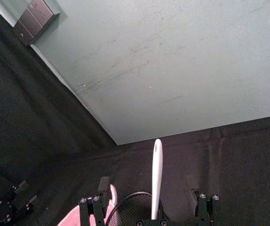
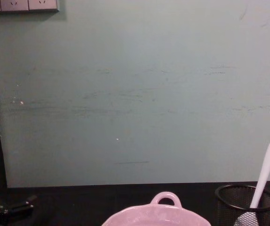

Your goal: Use the one hand to pick up the spoon and stir the clear water in the bowl.

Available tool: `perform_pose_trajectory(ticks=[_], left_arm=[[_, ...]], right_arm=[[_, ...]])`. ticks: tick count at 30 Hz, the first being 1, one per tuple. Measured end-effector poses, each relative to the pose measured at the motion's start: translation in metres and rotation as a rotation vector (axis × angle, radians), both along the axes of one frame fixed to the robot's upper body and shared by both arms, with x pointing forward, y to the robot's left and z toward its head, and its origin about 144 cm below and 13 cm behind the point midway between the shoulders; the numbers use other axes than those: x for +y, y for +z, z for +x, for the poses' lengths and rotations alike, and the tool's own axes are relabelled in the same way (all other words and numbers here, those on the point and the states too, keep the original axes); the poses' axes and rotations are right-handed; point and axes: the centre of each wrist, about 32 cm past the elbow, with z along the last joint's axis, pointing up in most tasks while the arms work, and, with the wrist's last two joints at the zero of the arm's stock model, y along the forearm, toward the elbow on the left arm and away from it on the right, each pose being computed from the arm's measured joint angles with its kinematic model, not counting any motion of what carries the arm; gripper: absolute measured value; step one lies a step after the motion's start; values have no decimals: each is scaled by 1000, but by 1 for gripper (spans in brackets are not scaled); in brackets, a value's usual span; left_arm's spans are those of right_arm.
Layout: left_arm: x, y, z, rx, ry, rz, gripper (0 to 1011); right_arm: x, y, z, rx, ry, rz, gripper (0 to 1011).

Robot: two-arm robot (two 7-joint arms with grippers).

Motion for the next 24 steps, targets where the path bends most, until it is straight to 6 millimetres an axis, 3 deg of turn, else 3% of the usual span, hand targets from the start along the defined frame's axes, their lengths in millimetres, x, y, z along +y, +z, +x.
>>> perform_pose_trajectory(ticks=[8, 24], left_arm=[[0, 0, 0, 0, 0, 0, 1011], [0, 0, 0, 0, 0, 0, 1011]], right_arm=[[9, -5, 21, 27, 12, 16, 1002], [18, -13, 35, 26, 16, 20, 1002]])
